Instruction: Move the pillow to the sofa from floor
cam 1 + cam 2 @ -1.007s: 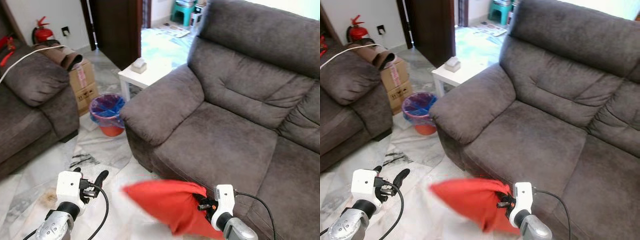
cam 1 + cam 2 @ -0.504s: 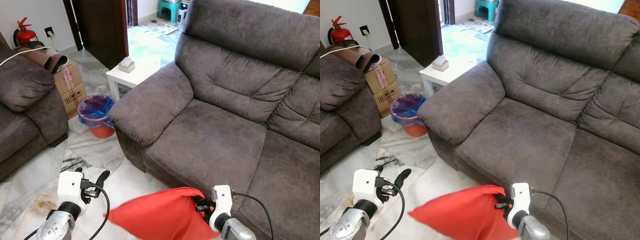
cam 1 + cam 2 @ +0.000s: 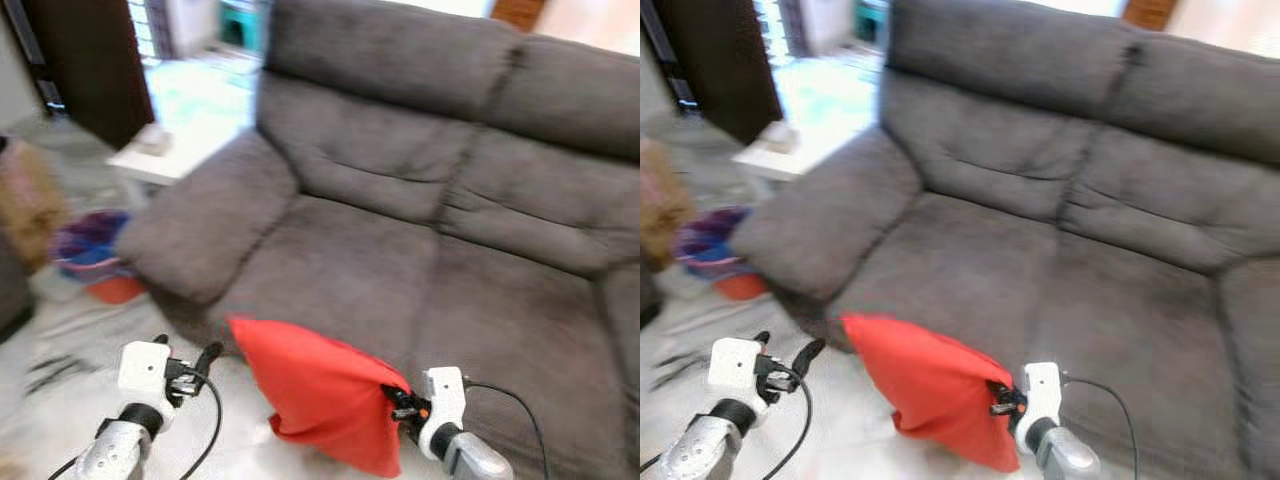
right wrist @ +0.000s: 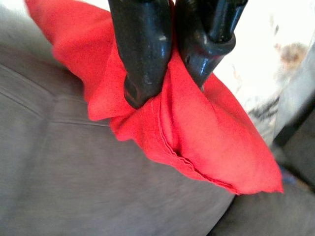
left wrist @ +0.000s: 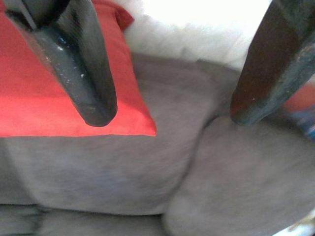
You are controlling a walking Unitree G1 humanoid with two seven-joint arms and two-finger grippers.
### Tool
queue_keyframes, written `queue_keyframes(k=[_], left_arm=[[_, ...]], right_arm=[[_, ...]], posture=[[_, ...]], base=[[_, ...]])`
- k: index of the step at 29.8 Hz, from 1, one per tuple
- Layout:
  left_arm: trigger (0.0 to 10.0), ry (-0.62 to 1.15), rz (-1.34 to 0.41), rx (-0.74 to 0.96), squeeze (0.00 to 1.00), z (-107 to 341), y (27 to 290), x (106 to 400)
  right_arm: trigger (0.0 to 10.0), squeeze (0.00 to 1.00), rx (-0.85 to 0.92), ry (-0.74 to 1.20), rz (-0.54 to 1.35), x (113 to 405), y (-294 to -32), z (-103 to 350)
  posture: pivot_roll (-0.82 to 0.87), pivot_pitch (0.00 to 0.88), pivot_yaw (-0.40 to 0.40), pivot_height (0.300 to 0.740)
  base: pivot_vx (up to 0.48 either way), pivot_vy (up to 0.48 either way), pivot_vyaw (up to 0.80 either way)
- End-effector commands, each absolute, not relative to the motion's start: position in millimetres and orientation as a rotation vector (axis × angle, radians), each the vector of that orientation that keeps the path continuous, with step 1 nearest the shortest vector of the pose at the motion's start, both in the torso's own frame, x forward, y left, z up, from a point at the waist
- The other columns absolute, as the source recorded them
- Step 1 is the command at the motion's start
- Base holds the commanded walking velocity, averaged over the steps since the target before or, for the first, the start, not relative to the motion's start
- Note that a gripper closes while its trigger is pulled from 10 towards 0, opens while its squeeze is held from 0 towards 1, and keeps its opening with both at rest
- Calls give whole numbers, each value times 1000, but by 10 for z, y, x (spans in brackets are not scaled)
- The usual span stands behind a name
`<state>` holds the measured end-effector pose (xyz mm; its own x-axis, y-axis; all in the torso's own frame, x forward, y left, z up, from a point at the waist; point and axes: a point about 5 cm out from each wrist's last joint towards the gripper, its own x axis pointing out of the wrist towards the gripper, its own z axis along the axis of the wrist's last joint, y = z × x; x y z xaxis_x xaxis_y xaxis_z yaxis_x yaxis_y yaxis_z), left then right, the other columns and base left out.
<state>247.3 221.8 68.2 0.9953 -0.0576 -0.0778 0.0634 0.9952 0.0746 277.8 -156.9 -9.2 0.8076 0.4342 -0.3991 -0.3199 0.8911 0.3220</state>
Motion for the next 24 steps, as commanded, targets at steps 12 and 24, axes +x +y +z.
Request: queue_keyframes(k=[12, 24], left_arm=[[10000, 76, -67, 61, 0, 674, 2233, 2451], [10000, 333, -536, 208, 0, 492, 2184, 2261]], right_arm=[[10000, 0, 216, 414, 416, 2854, -1615, 11], [10000, 0, 19, 458, 793, 2837, -1395, 73]], posture=[[238, 108, -61, 740], [236, 113, -58, 740]], base=[[0, 0, -667], [0, 0, 0]])
